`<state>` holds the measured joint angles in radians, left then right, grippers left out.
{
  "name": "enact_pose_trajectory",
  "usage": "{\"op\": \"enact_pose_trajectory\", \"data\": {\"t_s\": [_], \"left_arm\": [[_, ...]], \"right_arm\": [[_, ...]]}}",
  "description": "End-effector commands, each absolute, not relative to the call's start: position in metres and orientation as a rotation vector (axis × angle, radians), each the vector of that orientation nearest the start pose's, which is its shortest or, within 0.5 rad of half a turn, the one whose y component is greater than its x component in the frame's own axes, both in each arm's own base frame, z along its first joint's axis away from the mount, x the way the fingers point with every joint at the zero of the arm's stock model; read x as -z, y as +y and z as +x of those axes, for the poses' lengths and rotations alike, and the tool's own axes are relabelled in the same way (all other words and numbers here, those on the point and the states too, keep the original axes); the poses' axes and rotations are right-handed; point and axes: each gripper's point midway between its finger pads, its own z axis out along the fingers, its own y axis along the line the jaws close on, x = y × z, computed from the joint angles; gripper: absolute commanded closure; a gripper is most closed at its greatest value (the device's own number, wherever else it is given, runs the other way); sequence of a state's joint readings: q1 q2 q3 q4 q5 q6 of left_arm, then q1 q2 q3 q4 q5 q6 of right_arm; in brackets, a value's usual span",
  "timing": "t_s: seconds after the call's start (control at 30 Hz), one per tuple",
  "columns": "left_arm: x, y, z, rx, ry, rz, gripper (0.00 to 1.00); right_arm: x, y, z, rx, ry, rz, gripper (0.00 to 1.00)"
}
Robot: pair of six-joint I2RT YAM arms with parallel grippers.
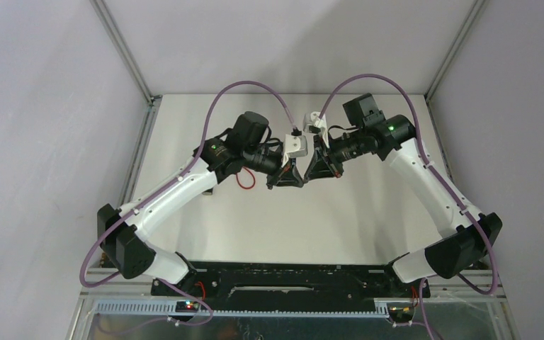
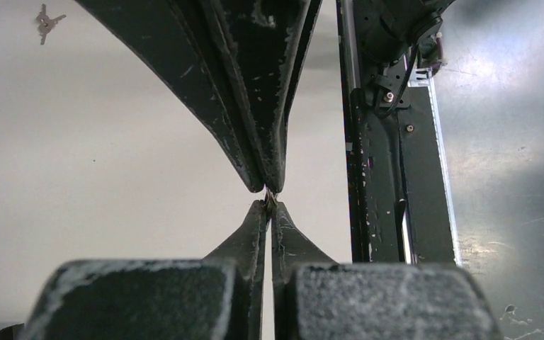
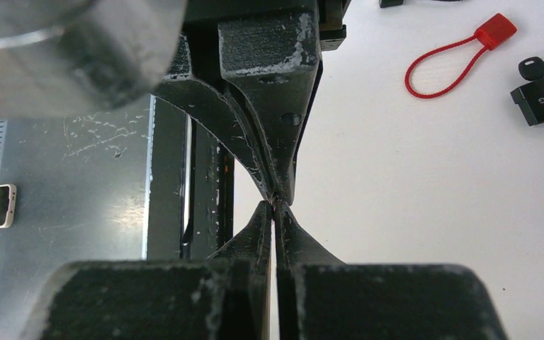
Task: Unlock with the key
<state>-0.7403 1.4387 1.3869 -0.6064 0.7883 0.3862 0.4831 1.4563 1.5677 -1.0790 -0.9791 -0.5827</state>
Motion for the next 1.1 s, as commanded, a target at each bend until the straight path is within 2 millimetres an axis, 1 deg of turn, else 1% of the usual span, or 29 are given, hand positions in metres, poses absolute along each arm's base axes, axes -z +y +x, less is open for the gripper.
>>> {"op": "enact_pose_trajectory", "data": {"t_s": [0.0, 0.17, 0.33, 0.43, 0.57, 0.7, 0.83, 0.97, 1.07], "left_arm": [[-0.2724, -0.3244, 0.1973, 1.042, 1.572, 1.525, 1.0], [-0.2717, -0.3268, 0.1989, 1.052, 1.576, 1.53, 0.99], [-0.2708, -0.3299, 0.2005, 1.064, 1.581, 1.533, 0.94], [-0.2703, -0.3313, 0.202, 1.065, 1.583, 1.535, 0.94], [-0.2702, -0.3328, 0.2029, 1.074, 1.592, 1.538, 0.99], [-0.2694, -0.3339, 0.2031, 1.081, 1.6, 1.541, 1.0], [-0.2697, -0.3335, 0.2037, 1.076, 1.603, 1.539, 0.93], [-0.2711, -0.333, 0.2034, 1.076, 1.602, 1.537, 0.94], [-0.2692, -0.3324, 0.2026, 1.076, 1.607, 1.539, 0.93]], "right_arm": [[-0.2903, 0.2495, 0.2057, -1.116, 1.803, -1.447, 1.0], [-0.2933, 0.2519, 0.2028, -1.152, 1.796, -1.456, 1.0], [-0.2942, 0.2527, 0.2016, -1.164, 1.792, -1.457, 1.0], [-0.2946, 0.2528, 0.2009, -1.17, 1.79, -1.456, 1.0], [-0.2943, 0.2524, 0.2003, -1.173, 1.791, -1.455, 1.0], [-0.2949, 0.2526, 0.1998, -1.175, 1.787, -1.457, 1.0], [-0.2953, 0.2521, 0.1991, -1.174, 1.785, -1.457, 1.0], [-0.296, 0.2518, 0.1983, -1.173, 1.784, -1.458, 1.0], [-0.2955, 0.2511, 0.1984, -1.169, 1.788, -1.458, 1.0]]}}
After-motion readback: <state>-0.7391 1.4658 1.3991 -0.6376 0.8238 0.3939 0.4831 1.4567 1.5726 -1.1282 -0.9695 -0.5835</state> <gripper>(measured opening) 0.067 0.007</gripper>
